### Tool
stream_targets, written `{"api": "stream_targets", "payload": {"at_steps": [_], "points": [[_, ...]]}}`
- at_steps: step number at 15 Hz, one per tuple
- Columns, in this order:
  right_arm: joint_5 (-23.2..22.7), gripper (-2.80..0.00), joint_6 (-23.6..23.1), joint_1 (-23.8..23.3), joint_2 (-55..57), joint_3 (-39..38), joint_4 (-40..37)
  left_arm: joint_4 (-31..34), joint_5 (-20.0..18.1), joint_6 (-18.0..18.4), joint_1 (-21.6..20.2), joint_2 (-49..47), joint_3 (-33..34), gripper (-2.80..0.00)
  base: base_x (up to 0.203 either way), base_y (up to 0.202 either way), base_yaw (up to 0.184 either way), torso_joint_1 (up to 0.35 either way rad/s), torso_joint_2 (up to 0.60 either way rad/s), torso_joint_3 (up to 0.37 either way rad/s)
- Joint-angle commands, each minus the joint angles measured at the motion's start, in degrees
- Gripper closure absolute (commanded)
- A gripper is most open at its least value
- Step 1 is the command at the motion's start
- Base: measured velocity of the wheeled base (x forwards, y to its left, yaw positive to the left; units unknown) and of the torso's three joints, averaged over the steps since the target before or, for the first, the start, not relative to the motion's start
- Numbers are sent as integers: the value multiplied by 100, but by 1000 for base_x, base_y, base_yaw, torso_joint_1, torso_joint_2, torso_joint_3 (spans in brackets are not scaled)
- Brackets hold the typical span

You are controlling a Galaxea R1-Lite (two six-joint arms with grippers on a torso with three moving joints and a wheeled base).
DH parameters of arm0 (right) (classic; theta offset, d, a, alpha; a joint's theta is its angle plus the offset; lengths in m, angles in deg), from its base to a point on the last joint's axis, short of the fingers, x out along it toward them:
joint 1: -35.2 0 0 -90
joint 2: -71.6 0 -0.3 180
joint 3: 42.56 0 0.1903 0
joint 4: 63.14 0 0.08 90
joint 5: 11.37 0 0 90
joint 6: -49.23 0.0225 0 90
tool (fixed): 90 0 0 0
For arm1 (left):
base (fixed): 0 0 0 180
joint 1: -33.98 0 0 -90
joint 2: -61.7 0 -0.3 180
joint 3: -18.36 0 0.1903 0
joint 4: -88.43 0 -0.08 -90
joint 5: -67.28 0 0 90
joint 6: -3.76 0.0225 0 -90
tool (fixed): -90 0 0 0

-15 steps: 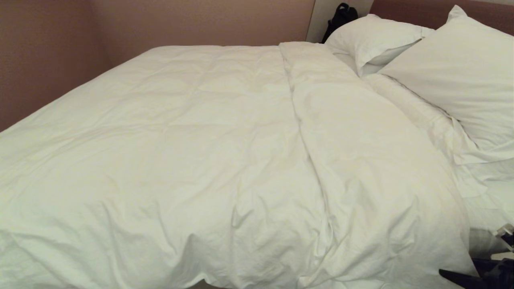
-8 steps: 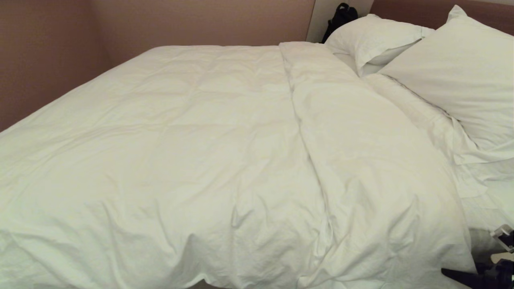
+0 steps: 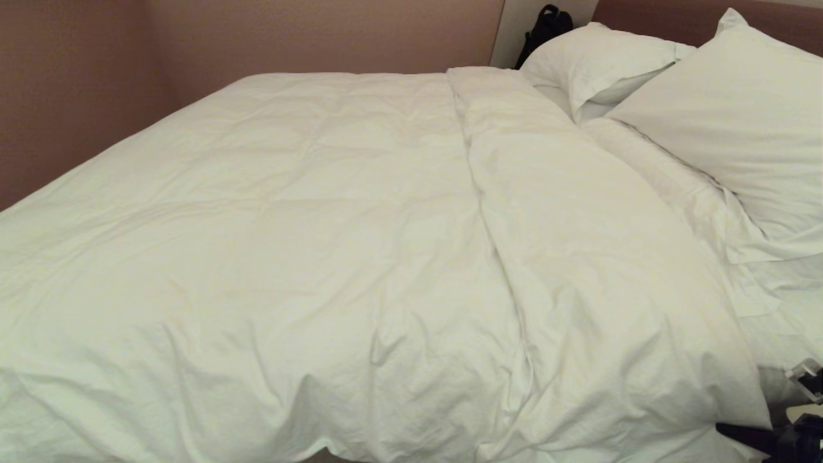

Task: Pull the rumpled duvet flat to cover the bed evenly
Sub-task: Flatten the corners of the folded blanket

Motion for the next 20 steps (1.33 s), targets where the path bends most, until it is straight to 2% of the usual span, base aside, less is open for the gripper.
{"api": "stream_targets", "payload": {"at_steps": [1, 4, 6, 10, 12, 15, 17, 20], "points": [[292, 0, -23, -41, -82, -1, 6, 6, 0, -2, -2, 0, 0, 0, 0, 0, 0, 0, 0, 0], [415, 0, -27, -114, -94, -28, 15, 6, 0, -2, -2, 0, 0, 0, 0, 0, 0, 0, 0, 0], [888, 0, -41, -172, -37, -3, 15, 6, 0, -2, -2, 0, 0, 0, 0, 0, 0, 0, 0, 0], [926, 0, -41, -321, -78, 20, 24, 6, 0, -2, -2, 0, 0, 0, 0, 0, 0, 0, 0, 0], [1150, 0, -54, -362, -65, 22, 46, 6, 0, -2, -2, 0, 0, 0, 0, 0, 0, 0, 0, 0], [1358, 0, -58, -385, 86, -20, 422, 6, 0, -2, -2, 0, 0, 0, 0, 0, 0, 0, 0, 0], [1588, 0, -58, -471, 338, -123, 1024, 6, 0, -2, -2, 0, 0, 0, 0, 0, 0, 0, 0, 0], [1804, 0, -67, -534, 481, -168, 1307, 6, 0, -2, -2, 0, 0, 0, 0, 0, 0, 0, 0, 0]]}}
